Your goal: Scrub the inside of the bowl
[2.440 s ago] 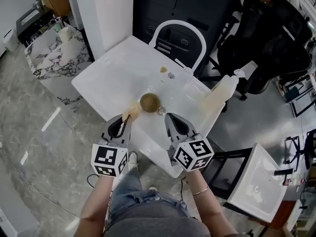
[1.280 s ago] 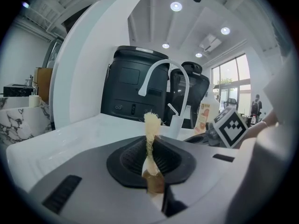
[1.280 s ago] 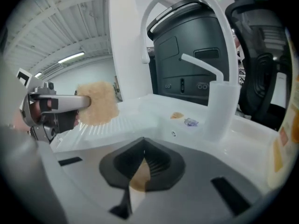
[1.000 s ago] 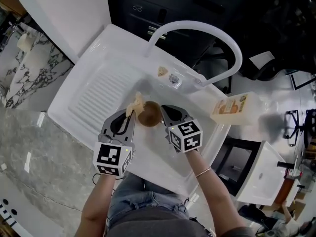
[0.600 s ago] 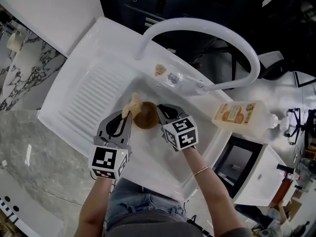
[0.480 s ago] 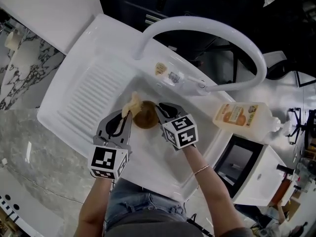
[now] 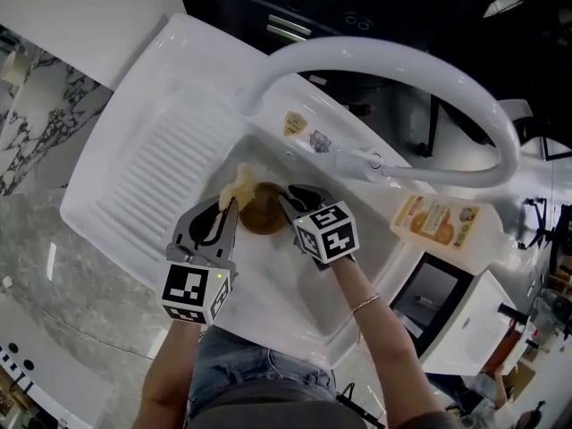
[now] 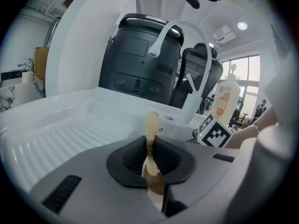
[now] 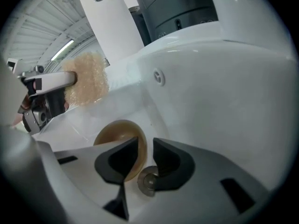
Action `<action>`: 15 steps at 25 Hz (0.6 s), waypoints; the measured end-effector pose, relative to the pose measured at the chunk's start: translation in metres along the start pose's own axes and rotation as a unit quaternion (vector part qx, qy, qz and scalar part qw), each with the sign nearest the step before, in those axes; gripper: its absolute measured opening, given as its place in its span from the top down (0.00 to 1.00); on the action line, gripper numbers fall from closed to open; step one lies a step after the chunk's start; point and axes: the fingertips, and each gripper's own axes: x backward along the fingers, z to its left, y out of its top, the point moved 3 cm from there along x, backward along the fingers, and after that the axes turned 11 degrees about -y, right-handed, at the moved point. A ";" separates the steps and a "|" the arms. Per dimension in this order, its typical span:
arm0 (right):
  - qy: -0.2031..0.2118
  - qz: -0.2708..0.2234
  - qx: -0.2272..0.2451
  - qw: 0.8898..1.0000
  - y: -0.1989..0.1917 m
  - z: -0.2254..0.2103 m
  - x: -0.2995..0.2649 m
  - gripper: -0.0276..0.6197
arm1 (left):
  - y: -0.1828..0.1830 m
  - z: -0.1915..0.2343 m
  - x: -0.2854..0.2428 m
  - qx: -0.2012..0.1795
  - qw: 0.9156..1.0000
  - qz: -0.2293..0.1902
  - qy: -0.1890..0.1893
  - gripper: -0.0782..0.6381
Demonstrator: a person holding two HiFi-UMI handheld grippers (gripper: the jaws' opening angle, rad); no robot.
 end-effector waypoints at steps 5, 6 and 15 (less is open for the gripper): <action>0.003 0.012 -0.005 1.000 -0.006 -0.001 -0.008 0.81 | -0.004 0.001 -0.004 0.003 1.000 0.006 -0.001 0.84; 0.003 0.013 -0.006 1.000 -0.006 -0.001 -0.010 0.81 | -0.004 0.001 -0.005 0.003 1.000 0.007 -0.001 0.84; -0.002 0.015 0.003 1.000 -0.003 -0.001 -0.010 0.90 | -0.005 0.007 0.003 0.004 1.000 0.007 0.009 0.84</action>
